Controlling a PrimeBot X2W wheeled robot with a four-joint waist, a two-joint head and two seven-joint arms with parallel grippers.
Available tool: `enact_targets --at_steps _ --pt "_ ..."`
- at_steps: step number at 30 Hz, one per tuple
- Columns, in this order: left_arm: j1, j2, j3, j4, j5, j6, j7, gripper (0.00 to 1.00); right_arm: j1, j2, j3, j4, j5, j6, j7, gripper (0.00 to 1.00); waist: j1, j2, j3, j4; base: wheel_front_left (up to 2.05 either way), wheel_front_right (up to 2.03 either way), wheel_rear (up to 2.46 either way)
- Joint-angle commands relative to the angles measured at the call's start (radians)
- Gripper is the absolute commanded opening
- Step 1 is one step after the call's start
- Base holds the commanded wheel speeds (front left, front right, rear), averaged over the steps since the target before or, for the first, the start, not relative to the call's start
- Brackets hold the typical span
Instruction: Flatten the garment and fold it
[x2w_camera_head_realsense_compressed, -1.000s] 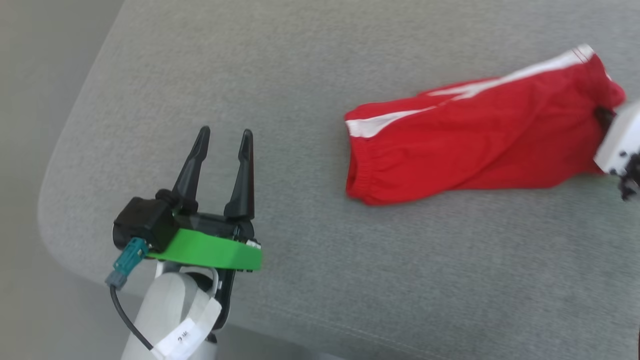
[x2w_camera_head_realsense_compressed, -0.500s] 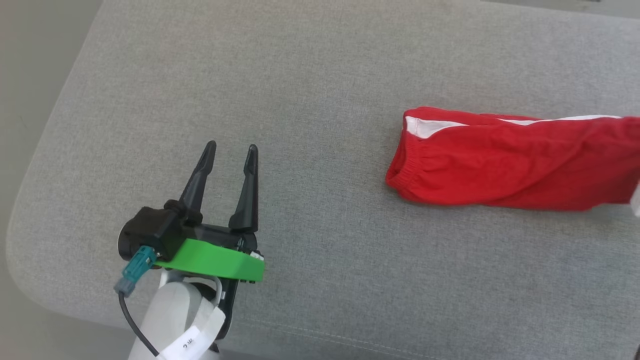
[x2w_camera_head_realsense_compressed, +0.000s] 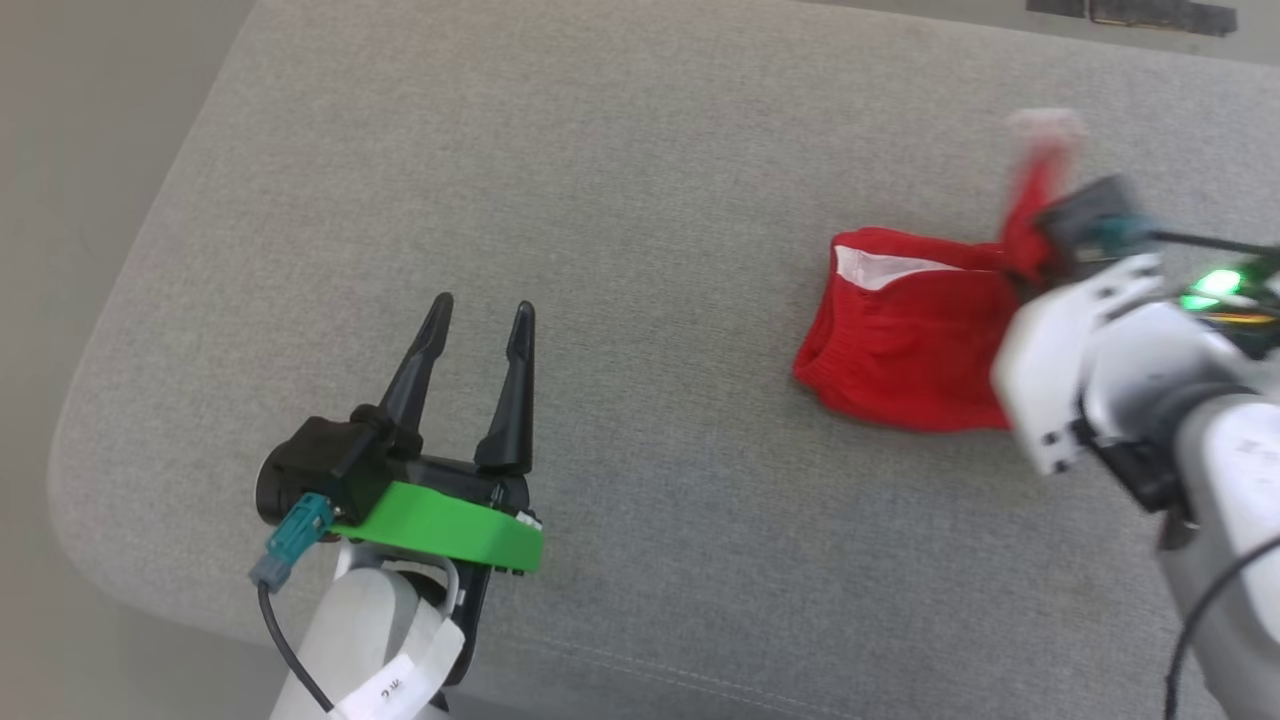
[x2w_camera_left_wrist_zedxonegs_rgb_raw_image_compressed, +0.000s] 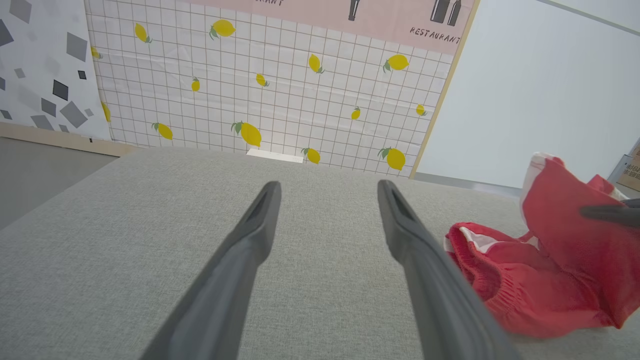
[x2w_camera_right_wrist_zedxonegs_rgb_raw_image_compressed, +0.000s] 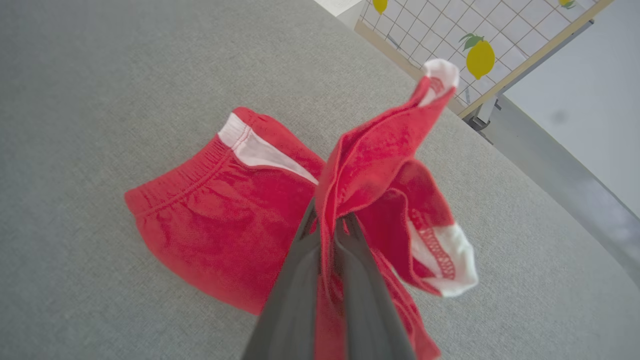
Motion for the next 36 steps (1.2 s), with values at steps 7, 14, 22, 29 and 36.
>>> enact_targets --at_steps 7,14,22,29,36 --pt "-0.006 -0.003 -0.021 -0.001 -0.022 -0.007 -0.004 1.0 -0.121 -0.009 0.22 0.145 0.079 -0.001 0.034 0.0 0.0 0.0 0.022 0.038 0.0 0.0 0.0" --pt "-0.013 -0.003 -0.028 -0.004 -0.035 -0.007 -0.004 1.0 -0.19 -0.015 0.332 0.265 0.161 -0.001 0.042 0.0 0.0 0.0 0.038 0.062 0.0 0.0 0.0" --pt "-0.005 -0.003 -0.016 0.001 -0.029 -0.005 -0.004 1.0 -0.241 -0.027 0.359 0.242 0.211 -0.001 -0.098 1.0 0.0 0.0 0.014 0.047 0.0 0.0 0.0" --pt "0.01 -0.003 0.004 0.0 -0.01 -0.005 -0.004 1.0 -0.159 0.031 0.174 0.173 0.158 -0.001 -0.383 1.0 0.0 0.0 -0.033 0.0 0.0 0.0 0.0" --pt "0.034 -0.003 0.037 -0.002 0.01 -0.004 -0.004 1.0 0.042 0.156 -0.087 0.102 0.074 -0.001 -0.701 1.0 0.0 0.0 -0.079 -0.066 0.0 0.0 0.0"
